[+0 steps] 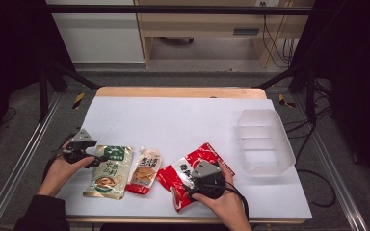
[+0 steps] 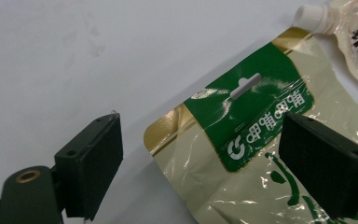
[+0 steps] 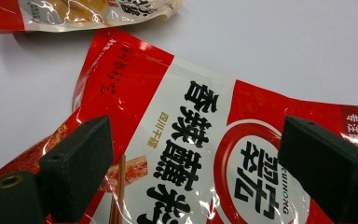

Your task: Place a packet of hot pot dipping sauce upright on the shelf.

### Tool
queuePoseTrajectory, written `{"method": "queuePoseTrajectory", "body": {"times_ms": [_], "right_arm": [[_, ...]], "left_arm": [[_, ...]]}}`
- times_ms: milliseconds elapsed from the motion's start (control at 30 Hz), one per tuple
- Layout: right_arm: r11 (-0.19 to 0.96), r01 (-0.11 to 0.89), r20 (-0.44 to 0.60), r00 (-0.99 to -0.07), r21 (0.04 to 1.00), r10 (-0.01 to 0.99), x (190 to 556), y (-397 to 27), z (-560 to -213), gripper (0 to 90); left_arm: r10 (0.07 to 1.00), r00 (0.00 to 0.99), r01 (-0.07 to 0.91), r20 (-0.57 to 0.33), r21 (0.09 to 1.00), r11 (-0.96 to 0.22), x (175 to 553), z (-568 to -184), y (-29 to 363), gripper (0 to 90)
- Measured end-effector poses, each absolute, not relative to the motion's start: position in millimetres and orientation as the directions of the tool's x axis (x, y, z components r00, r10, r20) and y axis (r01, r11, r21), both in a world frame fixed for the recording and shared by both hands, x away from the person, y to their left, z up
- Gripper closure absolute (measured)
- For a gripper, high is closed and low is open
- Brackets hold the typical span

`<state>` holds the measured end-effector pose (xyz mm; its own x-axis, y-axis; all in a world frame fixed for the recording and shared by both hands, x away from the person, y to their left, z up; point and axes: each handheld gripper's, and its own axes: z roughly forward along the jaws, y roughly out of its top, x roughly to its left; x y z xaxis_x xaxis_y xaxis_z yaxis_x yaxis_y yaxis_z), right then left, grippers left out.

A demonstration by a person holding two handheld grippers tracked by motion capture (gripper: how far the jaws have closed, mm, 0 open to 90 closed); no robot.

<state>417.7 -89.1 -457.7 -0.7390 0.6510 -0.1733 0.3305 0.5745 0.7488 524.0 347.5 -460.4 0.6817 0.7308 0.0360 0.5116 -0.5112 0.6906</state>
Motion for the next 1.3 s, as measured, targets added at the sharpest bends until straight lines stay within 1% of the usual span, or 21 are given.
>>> {"method": "queuePoseTrajectory", "body": {"times_ms": [133,267,400,433,500,567,600,700,867,900,933,1033,1133,1167,1200,1300], "right_arm": [[0.572,0.338,-0.164,-0.741,0.747,0.651,418,-89,-459,11.1],[0.579,0.337,-0.166,-0.745,0.743,0.646,418,-88,-460,11.1],[0.585,0.333,-0.170,-0.749,0.739,0.641,417,-87,-459,11.2],[0.586,0.332,-0.174,-0.746,0.739,0.643,417,-88,-459,11.3],[0.583,0.335,-0.170,-0.745,0.740,0.645,417,-88,-459,11.4],[0.585,0.332,-0.173,-0.746,0.740,0.643,417,-88,-458,11.4],[0.587,0.328,-0.178,-0.747,0.740,0.641,417,-88,-458,11.6],[0.589,0.325,-0.180,-0.748,0.740,0.639,417,-88,-457,11.7],[0.598,0.317,-0.187,-0.753,0.736,0.631,416,-89,-457,12.2],[0.598,0.319,-0.187,-0.753,0.735,0.631,416,-88,-457,12.3],[0.602,0.317,-0.190,-0.754,0.733,0.629,417,-88,-457,12.3],[0.603,0.319,-0.189,-0.754,0.731,0.629,417,-88,-458,12.4],[0.607,0.319,-0.191,-0.756,0.728,0.626,417,-87,-458,12.6],[0.611,0.319,-0.193,-0.757,0.725,0.624,417,-87,-459,12.7],[0.611,0.319,-0.193,-0.757,0.725,0.624,417,-87,-459,12.7],[0.611,0.318,-0.193,-0.757,0.725,0.624,417,-86,-459,12.8]], "left_arm": [[0.716,0.698,0.521,0.005,0.683,-0.512,525,-464,346,15.5],[0.703,0.711,0.508,0.019,0.678,-0.532,524,-464,344,17.9],[0.696,0.718,0.501,0.005,0.691,-0.522,520,-460,344,20.1],[0.699,0.715,0.501,-0.003,0.701,-0.508,517,-458,346,22.0],[0.700,0.714,0.498,-0.003,0.704,-0.506,516,-457,346,24.3],[0.694,0.720,0.492,-0.004,0.708,-0.506,512,-454,347,24.7],[0.687,0.726,0.483,0.000,0.711,-0.511,506,-451,348,27.1],[0.682,0.732,0.476,0.004,0.713,-0.515,502,-449,348,29.4],[0.658,0.753,0.464,0.014,0.697,-0.546,493,-446,350,32.9],[0.650,0.760,0.463,0.014,0.691,-0.556,492,-446,352,35.0],[0.643,0.766,0.461,0.014,0.686,-0.564,491,-447,353,38.9],[0.637,0.771,0.455,0.017,0.685,-0.569,491,-449,356,41.3],[0.632,0.774,0.440,0.040,0.684,-0.582,491,-452,356,44.9],[0.635,0.770,0.431,0.061,0.684,-0.589,491,-452,356,52.2],[0.643,0.762,0.426,0.079,0.686,-0.590,492,-452,356,52.2],[0.658,0.748,0.428,0.087,0.694,-0.578,494,-453,358,61.0]]}}
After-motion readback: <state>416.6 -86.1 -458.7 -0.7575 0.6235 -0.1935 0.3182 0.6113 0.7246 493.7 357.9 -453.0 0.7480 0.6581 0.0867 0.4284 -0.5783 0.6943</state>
